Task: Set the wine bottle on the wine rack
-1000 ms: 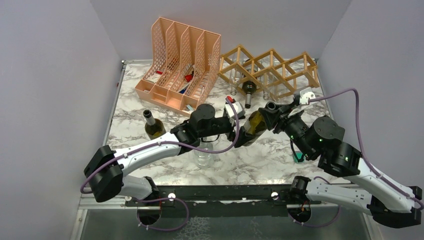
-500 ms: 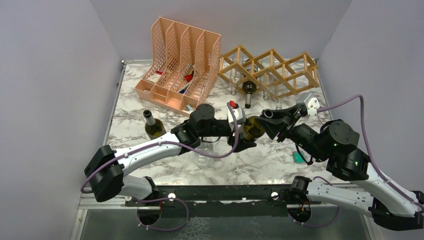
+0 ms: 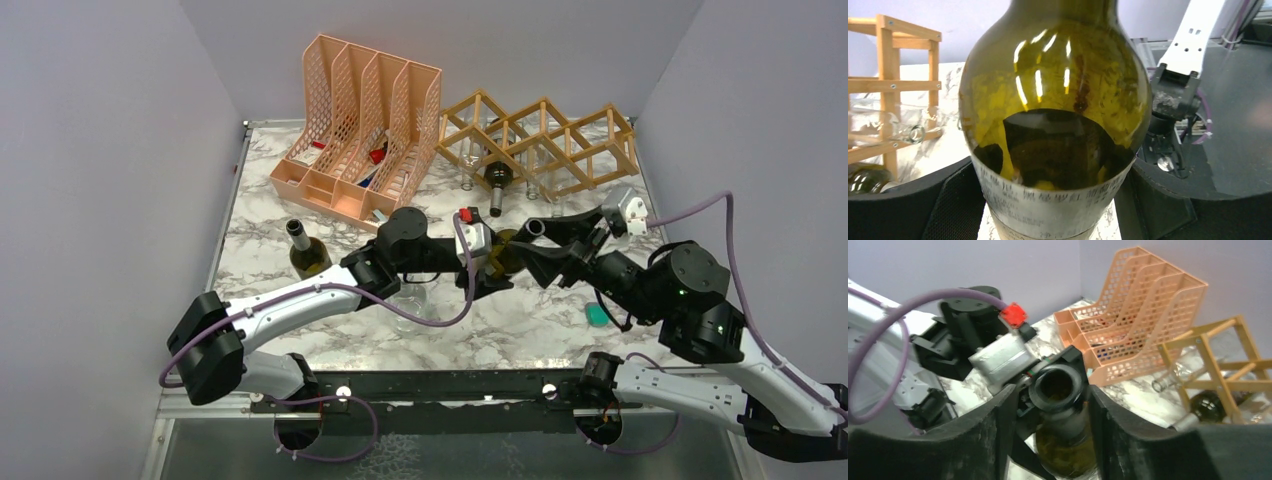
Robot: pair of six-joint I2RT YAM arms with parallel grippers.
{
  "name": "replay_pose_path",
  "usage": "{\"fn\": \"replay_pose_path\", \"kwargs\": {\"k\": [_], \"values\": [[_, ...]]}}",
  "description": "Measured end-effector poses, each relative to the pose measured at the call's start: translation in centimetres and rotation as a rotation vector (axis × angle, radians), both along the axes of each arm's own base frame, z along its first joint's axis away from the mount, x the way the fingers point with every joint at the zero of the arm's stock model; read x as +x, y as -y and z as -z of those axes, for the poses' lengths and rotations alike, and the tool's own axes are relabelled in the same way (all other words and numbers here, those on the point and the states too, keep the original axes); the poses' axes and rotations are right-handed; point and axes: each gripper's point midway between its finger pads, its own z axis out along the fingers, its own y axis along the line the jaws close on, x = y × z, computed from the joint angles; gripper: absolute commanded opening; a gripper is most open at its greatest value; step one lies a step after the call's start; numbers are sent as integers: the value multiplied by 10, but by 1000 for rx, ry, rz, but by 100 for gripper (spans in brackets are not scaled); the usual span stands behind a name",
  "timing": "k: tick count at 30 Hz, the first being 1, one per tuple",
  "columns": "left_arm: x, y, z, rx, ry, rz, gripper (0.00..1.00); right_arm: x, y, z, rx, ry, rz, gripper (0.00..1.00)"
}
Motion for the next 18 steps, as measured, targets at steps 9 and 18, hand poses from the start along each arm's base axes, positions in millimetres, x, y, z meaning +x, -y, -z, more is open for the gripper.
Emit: {"fn": "replay_pose_path", "kwargs": {"k": [9, 18], "values": [[29, -3, 6, 38, 147, -106, 0, -15, 14, -50, 134, 5, -33, 76], [65, -8, 1, 114, 457, -209, 0, -7, 40, -53, 195, -115, 91, 70]]}}
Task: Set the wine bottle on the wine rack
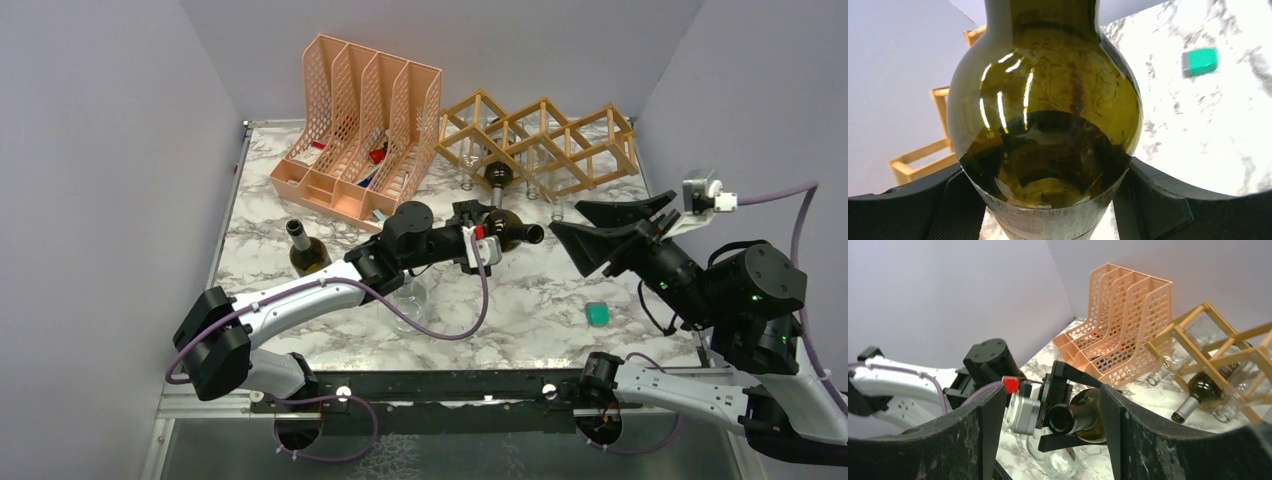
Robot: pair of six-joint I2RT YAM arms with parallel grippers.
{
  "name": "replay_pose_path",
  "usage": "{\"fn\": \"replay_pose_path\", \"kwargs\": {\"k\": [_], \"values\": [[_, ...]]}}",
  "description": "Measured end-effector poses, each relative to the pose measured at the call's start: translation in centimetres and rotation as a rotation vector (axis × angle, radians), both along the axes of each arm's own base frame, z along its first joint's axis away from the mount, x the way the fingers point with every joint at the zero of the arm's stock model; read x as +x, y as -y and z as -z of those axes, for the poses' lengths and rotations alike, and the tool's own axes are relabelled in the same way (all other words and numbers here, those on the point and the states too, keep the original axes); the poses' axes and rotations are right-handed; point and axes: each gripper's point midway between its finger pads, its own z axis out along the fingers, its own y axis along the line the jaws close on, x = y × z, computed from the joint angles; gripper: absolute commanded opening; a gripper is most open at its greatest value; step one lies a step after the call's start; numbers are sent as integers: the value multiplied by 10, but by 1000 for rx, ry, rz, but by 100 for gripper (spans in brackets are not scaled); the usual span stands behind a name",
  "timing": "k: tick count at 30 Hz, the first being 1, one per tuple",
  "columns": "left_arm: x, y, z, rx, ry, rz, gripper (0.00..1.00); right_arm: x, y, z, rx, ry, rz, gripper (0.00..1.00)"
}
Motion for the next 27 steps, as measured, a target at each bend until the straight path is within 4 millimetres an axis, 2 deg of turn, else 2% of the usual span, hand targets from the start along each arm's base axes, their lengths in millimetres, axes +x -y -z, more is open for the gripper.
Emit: {"fn": "replay_pose_path", "kwargs": {"k": [5, 9, 13, 17, 22, 27], "values": [[13, -4, -3, 67, 187, -25, 0, 2, 21, -6, 45, -80, 74, 69], [24, -3, -11, 123, 369, -30, 0, 8, 25, 3, 15, -161, 129, 68], [32, -1, -17, 208, 589, -30, 0, 16, 22, 37, -83, -265, 180, 68], [37, 3, -14, 303, 782, -14, 0, 17, 18, 68, -179, -342, 200, 68], [43, 6, -8, 390, 935, 5, 0, 19, 13, 105, -308, -433, 223, 68], [46, 8, -12, 424, 1019, 7, 0, 26, -2, 148, -465, -507, 240, 68]]}}
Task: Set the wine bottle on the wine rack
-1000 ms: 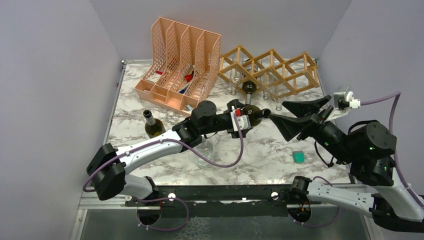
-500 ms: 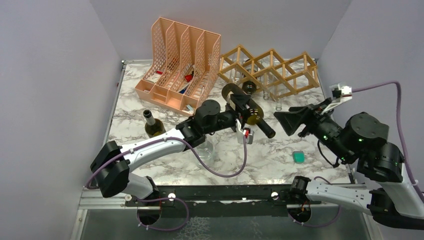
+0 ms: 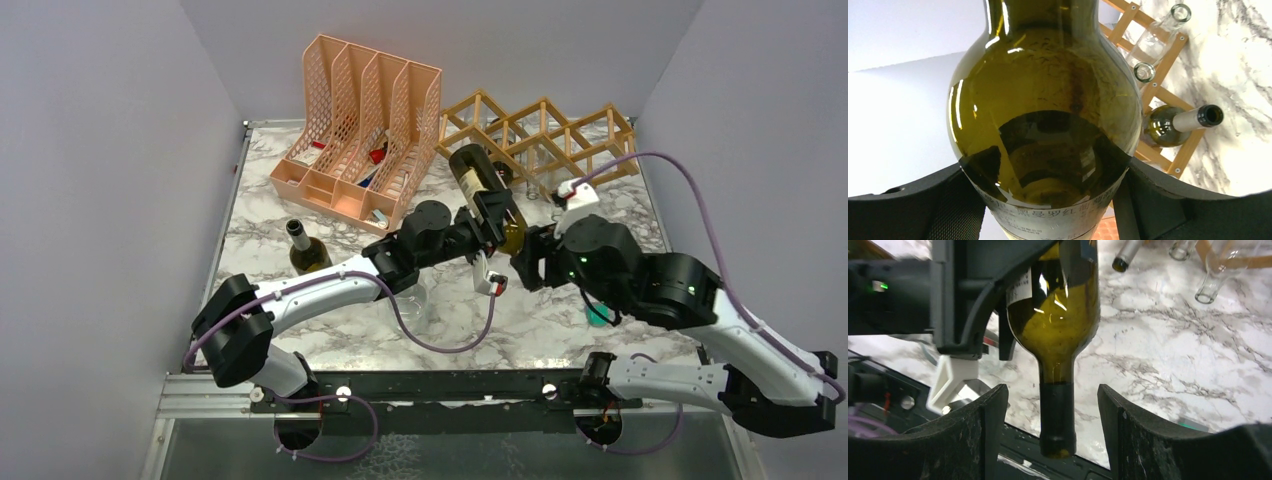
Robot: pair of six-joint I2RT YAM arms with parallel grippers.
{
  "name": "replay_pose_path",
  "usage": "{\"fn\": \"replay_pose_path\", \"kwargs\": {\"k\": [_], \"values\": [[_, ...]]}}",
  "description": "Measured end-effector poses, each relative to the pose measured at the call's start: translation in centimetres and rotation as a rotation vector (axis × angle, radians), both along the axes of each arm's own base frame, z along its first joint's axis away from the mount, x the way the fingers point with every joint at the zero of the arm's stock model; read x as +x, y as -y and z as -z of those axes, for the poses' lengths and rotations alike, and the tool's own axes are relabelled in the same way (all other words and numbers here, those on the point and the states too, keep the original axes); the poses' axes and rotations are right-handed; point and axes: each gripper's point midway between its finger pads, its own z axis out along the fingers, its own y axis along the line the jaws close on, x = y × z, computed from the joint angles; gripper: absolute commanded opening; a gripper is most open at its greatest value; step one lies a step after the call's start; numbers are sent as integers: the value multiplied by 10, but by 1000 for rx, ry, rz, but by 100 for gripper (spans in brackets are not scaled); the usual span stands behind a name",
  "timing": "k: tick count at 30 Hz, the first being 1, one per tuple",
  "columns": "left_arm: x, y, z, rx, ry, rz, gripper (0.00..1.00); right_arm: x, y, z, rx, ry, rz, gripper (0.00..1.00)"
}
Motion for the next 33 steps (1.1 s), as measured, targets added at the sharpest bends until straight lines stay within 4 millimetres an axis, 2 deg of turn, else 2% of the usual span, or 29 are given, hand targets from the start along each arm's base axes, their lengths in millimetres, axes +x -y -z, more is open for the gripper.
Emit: {"fn": "replay_pose_path", "kwargs": {"k": [3, 6, 20, 27, 33], "values": [[0, 0, -5, 3, 31, 2, 0, 4, -9, 21, -76, -45, -5, 66], [0, 0, -4, 14, 46, 5, 0, 7, -16, 31, -116, -68, -7, 64], [-2, -3, -11, 10, 63, 6, 0, 11, -18, 52, -169, -106, -10, 56], [-4, -9, -17, -2, 68, -1, 0, 26, -19, 64, -167, -142, -19, 49], [2, -14, -13, 8, 63, -29, 0, 34, -29, 71, -155, -172, -67, 43]]}}
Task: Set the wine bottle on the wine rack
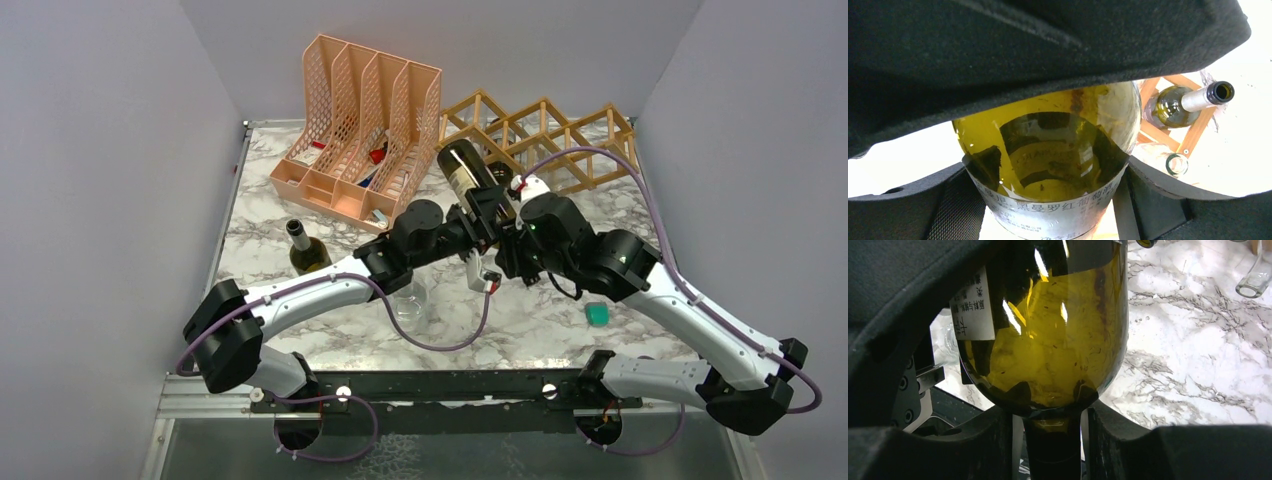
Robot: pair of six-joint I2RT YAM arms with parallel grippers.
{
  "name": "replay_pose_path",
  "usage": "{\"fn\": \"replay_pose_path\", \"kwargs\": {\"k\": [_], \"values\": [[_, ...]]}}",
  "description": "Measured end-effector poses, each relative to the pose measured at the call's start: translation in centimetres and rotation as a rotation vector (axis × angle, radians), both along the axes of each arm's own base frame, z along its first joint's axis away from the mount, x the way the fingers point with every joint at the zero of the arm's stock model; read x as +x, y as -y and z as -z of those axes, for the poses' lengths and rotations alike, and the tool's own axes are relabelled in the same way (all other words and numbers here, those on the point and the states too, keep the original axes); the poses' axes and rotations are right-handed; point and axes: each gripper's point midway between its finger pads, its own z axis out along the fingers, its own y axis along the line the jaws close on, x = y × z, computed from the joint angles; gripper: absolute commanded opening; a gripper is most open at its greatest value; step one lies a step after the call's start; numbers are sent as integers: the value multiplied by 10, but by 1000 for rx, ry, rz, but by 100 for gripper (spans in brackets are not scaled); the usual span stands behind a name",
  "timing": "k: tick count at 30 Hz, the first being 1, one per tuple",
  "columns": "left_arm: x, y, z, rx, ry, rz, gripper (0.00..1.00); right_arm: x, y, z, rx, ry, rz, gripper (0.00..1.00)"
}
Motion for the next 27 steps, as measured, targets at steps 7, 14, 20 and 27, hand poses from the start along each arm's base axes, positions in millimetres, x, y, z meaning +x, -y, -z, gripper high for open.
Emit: {"fn": "replay_pose_path", "kwargs": {"k": [7, 14, 20, 27], "values": [[5, -5, 11, 29, -31, -28, 0, 2, -3, 10, -8, -17, -29, 19], [4, -9, 24, 43, -114, -42, 66, 2, -5, 15, -2, -21, -45, 1], [4, -9, 24, 41, -146, -47, 89, 3, -3, 15, -6, -16, -45, 1], [4, -8, 18, 16, -160, -50, 99, 14, 3, 15, -30, -4, -28, 1]]}}
